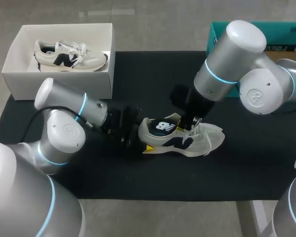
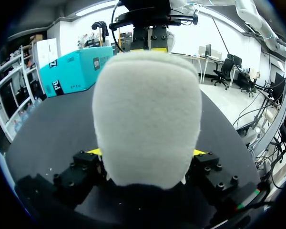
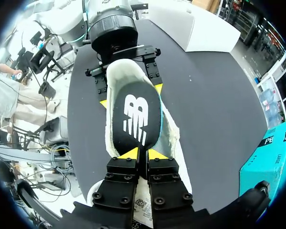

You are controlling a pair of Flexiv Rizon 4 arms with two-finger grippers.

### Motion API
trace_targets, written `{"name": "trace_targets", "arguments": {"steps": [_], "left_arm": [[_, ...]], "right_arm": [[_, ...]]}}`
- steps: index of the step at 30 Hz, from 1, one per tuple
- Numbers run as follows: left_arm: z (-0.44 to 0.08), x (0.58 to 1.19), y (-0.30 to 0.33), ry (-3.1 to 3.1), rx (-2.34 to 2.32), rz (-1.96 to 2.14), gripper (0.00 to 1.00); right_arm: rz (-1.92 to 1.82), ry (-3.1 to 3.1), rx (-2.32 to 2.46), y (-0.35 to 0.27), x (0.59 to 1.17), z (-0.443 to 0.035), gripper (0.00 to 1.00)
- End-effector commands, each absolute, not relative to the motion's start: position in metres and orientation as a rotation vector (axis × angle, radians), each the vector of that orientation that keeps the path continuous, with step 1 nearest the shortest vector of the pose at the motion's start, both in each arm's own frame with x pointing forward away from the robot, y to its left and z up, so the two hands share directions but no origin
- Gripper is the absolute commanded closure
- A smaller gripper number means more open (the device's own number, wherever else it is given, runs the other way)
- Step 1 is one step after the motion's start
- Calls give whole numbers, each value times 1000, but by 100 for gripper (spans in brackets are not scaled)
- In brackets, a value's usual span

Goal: Take the shoe out of the shoebox, open the shoe tongue, remove and reinsert the insole, then place the shoe into the shoebox

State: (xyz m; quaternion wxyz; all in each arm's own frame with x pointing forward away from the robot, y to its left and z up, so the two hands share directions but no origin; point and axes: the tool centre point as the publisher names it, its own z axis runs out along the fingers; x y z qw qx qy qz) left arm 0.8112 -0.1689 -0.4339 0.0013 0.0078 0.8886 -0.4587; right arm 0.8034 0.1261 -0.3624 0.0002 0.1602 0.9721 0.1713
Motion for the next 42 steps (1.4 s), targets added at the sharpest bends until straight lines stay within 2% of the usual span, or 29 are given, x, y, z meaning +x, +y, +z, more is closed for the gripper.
{"name": "trace_targets", "arguments": {"steps": [1,17,31,32,33,35,42], "left_arm": [[-436,812,-168,2788,24,-1439,100],[-436,812,-168,2788,24,-1439,100],[-436,812,-168,2788,24,-1439,100],[-436,812,-168,2788,24,-1439,100],[-436,812,-168,2788,24,-1439,100],[-436,812,-168,2788,24,-1439,100],[-436,812,-168,2788,24,-1439,100]], "right_arm": [[555,3035,509,118,798,-361,100],[822,2828,414,150,840,-348,100],[744,2897,384,156,844,-351,100],[745,2895,383,156,844,-351,96],[747,2894,382,156,845,-351,82],[751,2894,381,156,846,-352,76],[803,2880,346,160,854,-350,73]]}}
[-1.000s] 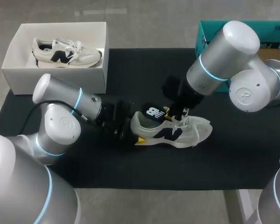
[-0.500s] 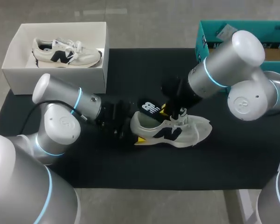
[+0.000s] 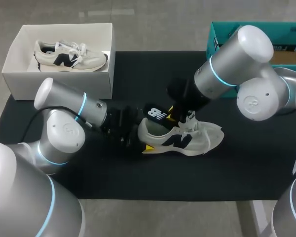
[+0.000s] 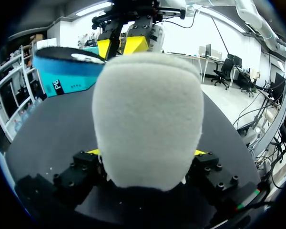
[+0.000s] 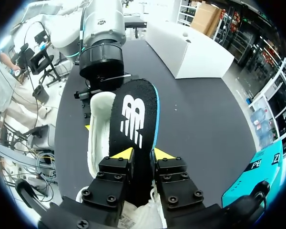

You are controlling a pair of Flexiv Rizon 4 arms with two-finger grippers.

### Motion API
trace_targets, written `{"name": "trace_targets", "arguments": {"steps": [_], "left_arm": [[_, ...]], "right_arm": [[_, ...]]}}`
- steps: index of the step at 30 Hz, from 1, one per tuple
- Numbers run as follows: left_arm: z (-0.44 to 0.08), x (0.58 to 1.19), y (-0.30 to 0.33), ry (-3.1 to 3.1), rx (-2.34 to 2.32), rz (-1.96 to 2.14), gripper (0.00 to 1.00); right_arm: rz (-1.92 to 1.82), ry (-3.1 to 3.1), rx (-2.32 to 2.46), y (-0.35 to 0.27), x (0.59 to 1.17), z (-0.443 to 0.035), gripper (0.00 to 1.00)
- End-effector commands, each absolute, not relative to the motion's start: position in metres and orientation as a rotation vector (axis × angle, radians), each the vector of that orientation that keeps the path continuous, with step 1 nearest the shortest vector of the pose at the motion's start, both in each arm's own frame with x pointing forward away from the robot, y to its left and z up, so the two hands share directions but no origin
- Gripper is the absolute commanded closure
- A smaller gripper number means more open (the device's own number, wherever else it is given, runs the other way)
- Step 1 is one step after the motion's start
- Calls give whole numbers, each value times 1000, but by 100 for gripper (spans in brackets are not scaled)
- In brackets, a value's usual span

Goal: Take the shoe out of the shoebox, open the shoe tongue, remove and reinsert the insole, then place the shoe into the shoebox

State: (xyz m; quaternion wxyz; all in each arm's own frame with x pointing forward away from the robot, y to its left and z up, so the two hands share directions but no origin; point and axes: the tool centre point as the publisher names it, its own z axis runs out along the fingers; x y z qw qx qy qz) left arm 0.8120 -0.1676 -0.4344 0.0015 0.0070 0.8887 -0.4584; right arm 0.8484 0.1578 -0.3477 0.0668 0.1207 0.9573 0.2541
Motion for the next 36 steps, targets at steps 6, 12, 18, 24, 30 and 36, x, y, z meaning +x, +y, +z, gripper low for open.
{"name": "trace_targets", "arguments": {"steps": [6,12,18,24,30,36], "left_arm": [[-436,812,-168,2788,24,-1439,100],[-436,812,-168,2788,24,-1439,100],[-436,812,-168,2788,24,-1439,100],[-436,812,-168,2788,24,-1439,100],[-436,812,-168,2788,24,-1439,100],[-436,812,-168,2788,24,-1439,100]], "right_arm": [[876,2898,279,163,862,-346,67],[1044,2909,202,163,858,-347,69],[1057,2956,169,169,851,-351,79],[1073,2959,167,175,850,-356,100],[1118,2882,167,174,854,-344,100],[1218,2732,172,171,857,-323,100]]}}
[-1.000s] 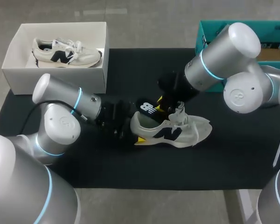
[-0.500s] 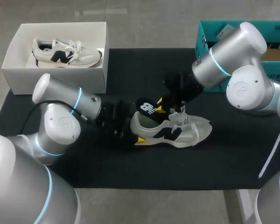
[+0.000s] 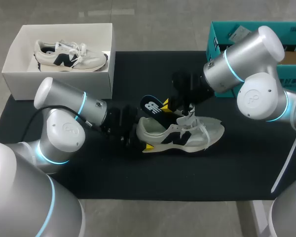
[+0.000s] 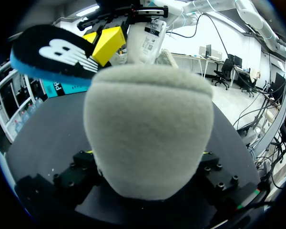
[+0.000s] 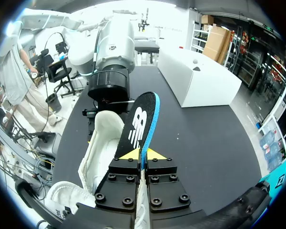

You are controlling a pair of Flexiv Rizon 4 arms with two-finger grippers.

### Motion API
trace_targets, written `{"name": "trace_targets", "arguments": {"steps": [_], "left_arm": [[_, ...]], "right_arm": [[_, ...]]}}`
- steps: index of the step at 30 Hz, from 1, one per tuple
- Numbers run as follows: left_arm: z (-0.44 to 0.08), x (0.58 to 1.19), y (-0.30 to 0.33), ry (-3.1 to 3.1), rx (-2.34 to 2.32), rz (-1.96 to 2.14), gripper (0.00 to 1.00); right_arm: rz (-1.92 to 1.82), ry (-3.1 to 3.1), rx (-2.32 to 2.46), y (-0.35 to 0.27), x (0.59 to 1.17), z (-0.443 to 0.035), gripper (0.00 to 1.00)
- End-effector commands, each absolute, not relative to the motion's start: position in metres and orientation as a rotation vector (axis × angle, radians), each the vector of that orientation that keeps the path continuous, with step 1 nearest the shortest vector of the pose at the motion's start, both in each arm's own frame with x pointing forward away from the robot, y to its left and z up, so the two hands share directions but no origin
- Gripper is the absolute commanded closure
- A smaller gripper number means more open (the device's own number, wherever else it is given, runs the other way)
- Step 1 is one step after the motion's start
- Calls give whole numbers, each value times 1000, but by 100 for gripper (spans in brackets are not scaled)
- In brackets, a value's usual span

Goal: Take the shoe out of the shoebox, open the shoe tongue, remove and reinsert the insole, then place the shoe into the shoebox

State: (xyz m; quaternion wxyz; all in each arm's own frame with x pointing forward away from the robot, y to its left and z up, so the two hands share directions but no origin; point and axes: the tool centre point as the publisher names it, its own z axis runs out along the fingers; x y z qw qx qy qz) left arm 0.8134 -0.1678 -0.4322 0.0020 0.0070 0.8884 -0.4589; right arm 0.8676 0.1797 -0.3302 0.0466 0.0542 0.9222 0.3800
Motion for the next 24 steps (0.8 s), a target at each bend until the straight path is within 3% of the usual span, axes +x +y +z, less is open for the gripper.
{"name": "trace_targets", "arguments": {"steps": [1,24], "left_arm": [[-436,812,-168,2788,24,-1439,100],[-436,812,-168,2788,24,-1439,100]], "right_arm": [[1226,2719,166,171,858,-321,100],[1327,2562,103,195,892,-300,100]]}}
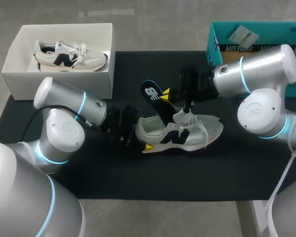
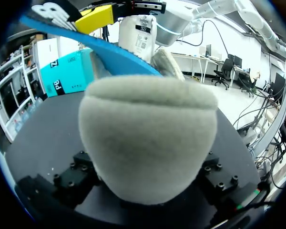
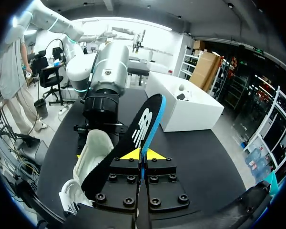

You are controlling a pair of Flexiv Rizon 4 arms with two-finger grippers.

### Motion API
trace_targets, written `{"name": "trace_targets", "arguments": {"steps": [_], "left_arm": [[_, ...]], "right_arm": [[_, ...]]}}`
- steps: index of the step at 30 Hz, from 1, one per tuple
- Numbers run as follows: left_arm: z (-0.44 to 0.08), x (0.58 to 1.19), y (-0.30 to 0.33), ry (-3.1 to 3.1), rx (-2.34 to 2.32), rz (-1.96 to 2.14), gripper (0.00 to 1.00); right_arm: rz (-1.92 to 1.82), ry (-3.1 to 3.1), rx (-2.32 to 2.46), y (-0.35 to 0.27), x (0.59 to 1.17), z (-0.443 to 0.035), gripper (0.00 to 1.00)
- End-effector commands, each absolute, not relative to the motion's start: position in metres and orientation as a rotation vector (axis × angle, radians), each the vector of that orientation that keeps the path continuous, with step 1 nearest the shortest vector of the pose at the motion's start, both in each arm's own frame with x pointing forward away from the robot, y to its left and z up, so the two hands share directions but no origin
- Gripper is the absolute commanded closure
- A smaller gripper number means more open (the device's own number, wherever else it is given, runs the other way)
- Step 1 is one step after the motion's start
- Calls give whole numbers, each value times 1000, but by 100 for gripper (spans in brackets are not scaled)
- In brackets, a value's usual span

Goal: Take the shoe out of the shoebox, open the shoe tongue, remove and reinsert the insole, then place the shoe into the shoebox

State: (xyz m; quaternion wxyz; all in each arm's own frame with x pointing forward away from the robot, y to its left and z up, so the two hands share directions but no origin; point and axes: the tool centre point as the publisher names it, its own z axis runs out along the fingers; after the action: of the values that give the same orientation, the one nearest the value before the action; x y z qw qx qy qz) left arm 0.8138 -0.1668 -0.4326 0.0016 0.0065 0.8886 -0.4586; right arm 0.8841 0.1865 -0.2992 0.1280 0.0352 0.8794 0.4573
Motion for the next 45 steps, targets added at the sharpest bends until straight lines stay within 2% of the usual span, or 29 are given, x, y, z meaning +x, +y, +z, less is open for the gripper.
{"name": "trace_targets", "arguments": {"steps": [1,15,34,45], "left_arm": [[-436,812,-168,2788,24,-1439,100],[-436,812,-168,2788,24,-1439,100],[-436,812,-168,2788,24,-1439,100],[-436,812,-168,2788,24,-1439,100]], "right_arm": [[1330,2563,103,196,892,-301,100],[1371,2559,91,209,905,-307,100],[1475,2301,95,196,887,-236,100],[1481,2283,91,197,887,-234,100]]}}
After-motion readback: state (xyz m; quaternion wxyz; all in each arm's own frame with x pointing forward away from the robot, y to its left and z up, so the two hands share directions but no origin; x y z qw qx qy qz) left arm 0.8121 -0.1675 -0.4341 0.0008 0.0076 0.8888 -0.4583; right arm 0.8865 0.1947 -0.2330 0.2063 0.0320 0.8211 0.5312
